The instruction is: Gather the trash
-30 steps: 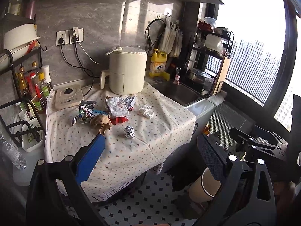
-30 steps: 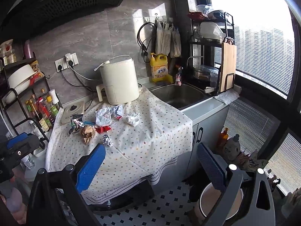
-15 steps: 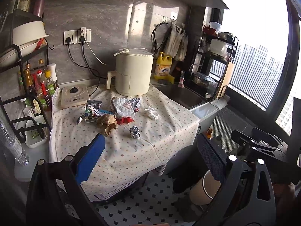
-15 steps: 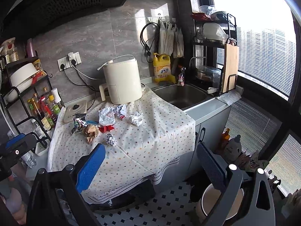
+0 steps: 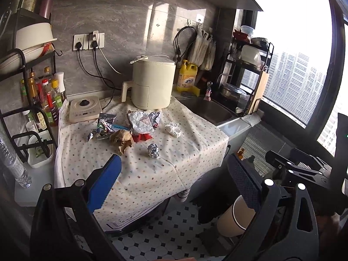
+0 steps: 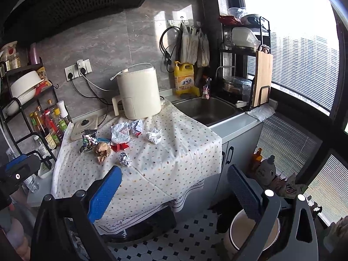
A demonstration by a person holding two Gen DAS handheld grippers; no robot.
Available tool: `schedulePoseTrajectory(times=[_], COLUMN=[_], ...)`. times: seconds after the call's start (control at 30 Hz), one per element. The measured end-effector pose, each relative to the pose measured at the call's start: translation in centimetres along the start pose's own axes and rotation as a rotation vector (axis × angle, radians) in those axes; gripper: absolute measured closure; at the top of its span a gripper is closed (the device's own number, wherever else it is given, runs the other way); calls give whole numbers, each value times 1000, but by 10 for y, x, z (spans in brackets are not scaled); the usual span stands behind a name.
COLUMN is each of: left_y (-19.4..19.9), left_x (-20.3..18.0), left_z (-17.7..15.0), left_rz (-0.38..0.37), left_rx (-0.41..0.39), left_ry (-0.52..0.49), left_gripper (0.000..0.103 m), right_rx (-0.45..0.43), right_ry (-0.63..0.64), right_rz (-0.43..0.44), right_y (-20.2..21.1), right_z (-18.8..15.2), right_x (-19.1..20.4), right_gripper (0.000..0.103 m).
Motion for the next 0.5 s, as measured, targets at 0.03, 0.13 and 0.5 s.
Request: schedulePoseTrajectory(times=[0.03,0.13,0.5], left_y=[0,0,-8], left_x=[0,1,4], left_z=[-1,-2,-5], left_rz=[1,2,18], left_rx=[1,4,33], left_ry=[3,8,25], left_gripper=[6,6,6], right_rx=[3,8,30], right_ry=[-5,-2,-6], right_rz=[3,7,36], right_y=[-1,-2,-10], right_z=[0,-2,-2], right_x=[-1,-1,-1], right_gripper=[8,8,8])
Point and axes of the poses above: each gripper's, at about its wrist camera, not at the fingertips, and y roughly against the way its jaws point, x to its left, z to its top, the point moved 6 cm from there along -y, roughly the way its jaws point, and after that the axes turned 13 degrees about -z, right-handed, at the moved point
